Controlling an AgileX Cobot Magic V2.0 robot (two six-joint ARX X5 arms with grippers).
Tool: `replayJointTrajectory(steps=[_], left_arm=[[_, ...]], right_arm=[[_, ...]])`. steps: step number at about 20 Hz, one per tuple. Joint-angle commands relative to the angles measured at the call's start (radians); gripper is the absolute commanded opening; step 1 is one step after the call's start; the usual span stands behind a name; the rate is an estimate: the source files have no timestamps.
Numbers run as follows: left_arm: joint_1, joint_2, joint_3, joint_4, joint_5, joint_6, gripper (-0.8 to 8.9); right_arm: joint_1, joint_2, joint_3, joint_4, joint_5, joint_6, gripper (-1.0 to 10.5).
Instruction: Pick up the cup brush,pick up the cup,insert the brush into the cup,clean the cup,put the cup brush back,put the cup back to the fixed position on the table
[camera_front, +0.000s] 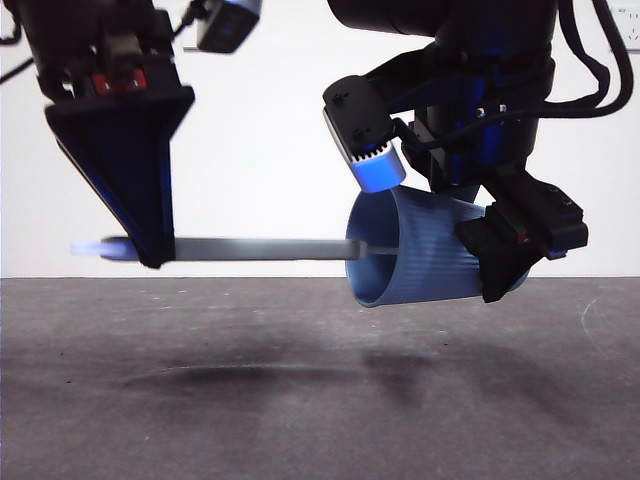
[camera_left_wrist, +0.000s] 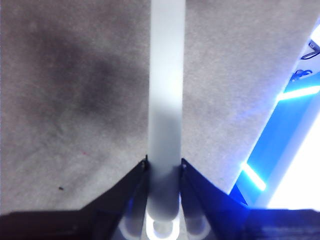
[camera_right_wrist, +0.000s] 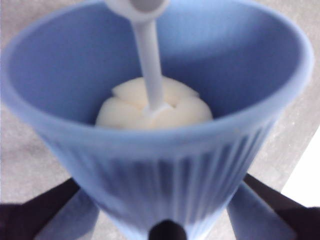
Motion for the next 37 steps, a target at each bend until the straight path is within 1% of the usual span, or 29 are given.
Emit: replayJointTrajectory(steps=[1,2,6,9,12,18,21,23,24,26,27,29,30,31,34,35,37], left_arm=[[-0.003,0.004,0.000,0.029,0.004,-0.030,-0.09],[-0.003,0.003,0.000,0.008,-0.003,-0.032,-0.09],[0.010,-0.003,0.000,-0.124,-0.108,-0.028,-0.09],[0.030,-0.034,0.000,-0.194,-0.156,-0.029,-0.09],[0.059,-0.093,0.000,-0.248,-0.157,-0.032,-0.09],[0.148,-0.232,0.000,-0.373,-0.157,-0.032,-0.09],[0.180,-0.304,0.000,-0.408,-0.157,-0.032,-0.09],[0.196,-0.350,0.000,-0.409,-0.157,-0.047,-0.09],[0.206,-0.367,0.000,-0.397,-0.156,-0.071,-0.09],[0.217,-0.391,-0.001,-0.344,-0.153,-0.146,-0.09],[0.220,-0.393,-0.001,-0.299,-0.150,-0.194,-0.09],[0.220,-0.390,-0.010,-0.188,-0.150,-0.273,-0.09],[0.220,-0.386,-0.022,-0.135,-0.150,-0.320,-0.09],[0.220,-0.381,-0.039,-0.087,-0.153,-0.362,-0.09],[0.224,-0.347,-0.130,0.069,-0.163,-0.463,-0.09],[0.229,-0.325,-0.166,0.130,-0.164,-0.496,-0.09],[0.229,-0.266,-0.214,0.246,-0.154,-0.564,-0.09]], right_arm=[[0.019,0.007,0.001,0.009,-0.020,0.023,-0.2],[0.019,0.007,0.001,0.009,-0.021,0.031,-0.2],[0.019,0.007,0.001,0.005,-0.021,0.060,-0.2],[0.019,0.007,0.001,-0.010,-0.018,0.076,-0.2],[0.019,0.007,0.001,-0.018,-0.017,0.117,-0.2],[0.019,0.007,0.001,-0.017,-0.017,0.173,-0.2],[0.018,0.006,0.001,-0.002,-0.017,0.243,-0.2],[0.018,0.001,0.001,0.011,-0.017,0.338,-0.2],[0.018,-0.007,0.001,0.011,-0.018,0.412,-0.2],[0.018,-0.040,0.001,0.010,-0.022,0.594,-0.2],[0.018,-0.068,0.001,0.010,-0.042,0.685,-0.2],[0.018,-0.148,0.001,0.014,-0.133,0.867,-0.2],[0.018,-0.199,0.001,0.023,-0.177,0.945,-0.2],[0.018,-0.255,0.001,0.041,-0.204,1.010,-0.2],[0.018,-0.426,0.001,0.121,-0.270,1.120,-0.2],[0.018,-0.488,0.001,0.139,-0.284,1.143,-0.2],[0.018,-0.584,0.001,0.146,-0.283,1.148,-0.2]])
